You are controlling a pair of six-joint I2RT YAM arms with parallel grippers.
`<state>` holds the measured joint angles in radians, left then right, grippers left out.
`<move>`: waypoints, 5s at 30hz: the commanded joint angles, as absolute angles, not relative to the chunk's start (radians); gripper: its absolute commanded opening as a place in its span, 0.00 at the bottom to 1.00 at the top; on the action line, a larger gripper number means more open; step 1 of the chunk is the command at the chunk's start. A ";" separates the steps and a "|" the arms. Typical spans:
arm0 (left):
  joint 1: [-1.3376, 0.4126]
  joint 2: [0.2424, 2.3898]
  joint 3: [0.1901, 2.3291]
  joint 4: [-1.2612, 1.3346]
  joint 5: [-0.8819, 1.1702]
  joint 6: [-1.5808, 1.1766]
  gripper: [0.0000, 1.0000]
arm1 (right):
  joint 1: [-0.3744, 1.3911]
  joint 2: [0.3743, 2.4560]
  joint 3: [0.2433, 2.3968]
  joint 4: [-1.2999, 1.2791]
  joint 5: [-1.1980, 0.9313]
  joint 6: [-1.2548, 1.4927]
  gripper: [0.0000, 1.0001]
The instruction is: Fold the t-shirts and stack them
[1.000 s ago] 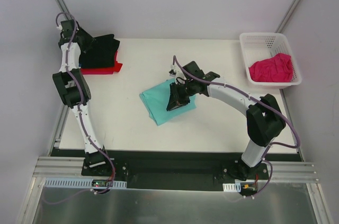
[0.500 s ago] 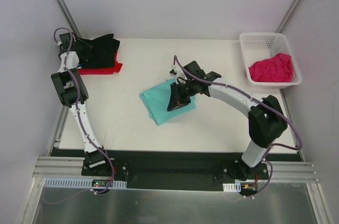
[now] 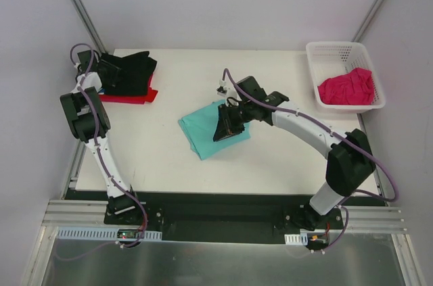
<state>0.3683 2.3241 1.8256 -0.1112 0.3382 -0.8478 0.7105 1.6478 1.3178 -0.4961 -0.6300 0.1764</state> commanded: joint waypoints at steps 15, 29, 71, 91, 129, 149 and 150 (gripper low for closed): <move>0.302 1.925 1.266 -0.241 0.261 -0.817 0.35 | 0.750 1.463 1.316 -0.545 -0.584 0.210 0.15; 0.003 1.934 1.285 -0.210 0.193 -1.027 0.35 | 0.765 1.358 1.295 -0.614 -0.526 0.190 0.15; -0.327 1.759 1.748 -0.551 -0.038 -0.651 0.63 | 0.767 1.373 1.290 -0.678 -0.351 0.163 0.18; -0.038 2.048 1.819 -0.739 0.137 -0.414 0.95 | 0.493 2.000 1.860 -0.951 -0.032 0.120 0.19; 0.083 2.013 1.583 -0.684 0.097 -0.492 0.00 | 0.462 2.287 2.103 -0.997 -0.169 0.080 0.18; 0.003 1.901 1.286 -0.540 0.140 -0.561 0.00 | 0.499 2.414 2.210 -0.936 -0.288 0.140 0.16; -0.026 1.885 1.266 -0.541 0.141 -0.568 0.00 | 0.499 2.422 2.226 -0.933 -0.291 0.141 0.16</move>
<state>0.0319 1.9530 1.3331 -0.5190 0.1207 -0.5297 0.4915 2.4039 2.1609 -0.9451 -0.2401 0.1120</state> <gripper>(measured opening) 0.003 0.159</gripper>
